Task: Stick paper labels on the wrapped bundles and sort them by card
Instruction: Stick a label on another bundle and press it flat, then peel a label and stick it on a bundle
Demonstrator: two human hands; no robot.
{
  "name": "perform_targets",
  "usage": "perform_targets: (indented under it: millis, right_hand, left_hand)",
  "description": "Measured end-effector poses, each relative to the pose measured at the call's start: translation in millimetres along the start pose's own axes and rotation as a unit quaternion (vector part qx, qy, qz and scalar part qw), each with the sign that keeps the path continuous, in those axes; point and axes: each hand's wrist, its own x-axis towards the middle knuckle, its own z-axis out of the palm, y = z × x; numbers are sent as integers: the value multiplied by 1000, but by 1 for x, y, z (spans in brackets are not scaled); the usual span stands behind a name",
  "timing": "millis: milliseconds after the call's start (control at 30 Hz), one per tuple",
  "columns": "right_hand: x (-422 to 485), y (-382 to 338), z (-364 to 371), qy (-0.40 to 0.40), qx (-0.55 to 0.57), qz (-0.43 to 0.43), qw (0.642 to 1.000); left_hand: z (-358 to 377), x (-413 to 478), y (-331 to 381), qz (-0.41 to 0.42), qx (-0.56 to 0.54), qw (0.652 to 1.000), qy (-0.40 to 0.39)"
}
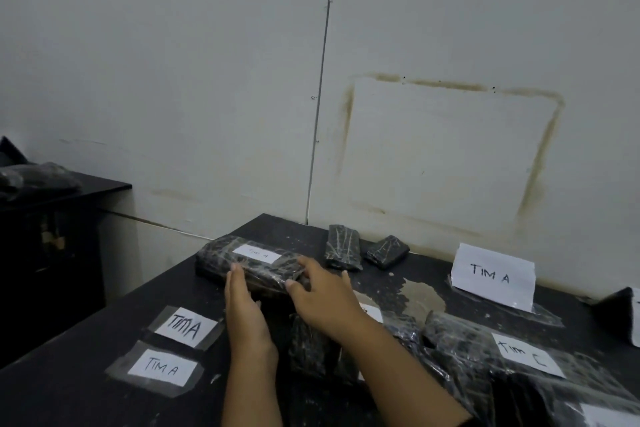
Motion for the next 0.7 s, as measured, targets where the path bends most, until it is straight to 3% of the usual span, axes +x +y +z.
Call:
perform_targets:
  millis: [100, 267, 500, 600, 700]
  right_hand:
    - [4, -1, 2, -11, -64, 10, 998]
    - [-6, -12, 6, 69, -127, -58, 988]
    - [-29, -36, 21, 91, -8, -134, 987]
    - [-38, -43, 26, 66, 49, -129, 988]
    - [-40, -47, 35, 52, 101, -97, 989]
  left_hand:
    - [0, 1, 0, -3, -19, 1000, 10]
    - [3, -13, 14, 51, -27, 997, 45]
    - [-6, -23, 41, 102, -59, 984, 136]
    - [-17, -6, 51, 83, 34, 990, 113]
    - [-36, 23, 65, 98, 248, 964, 20]
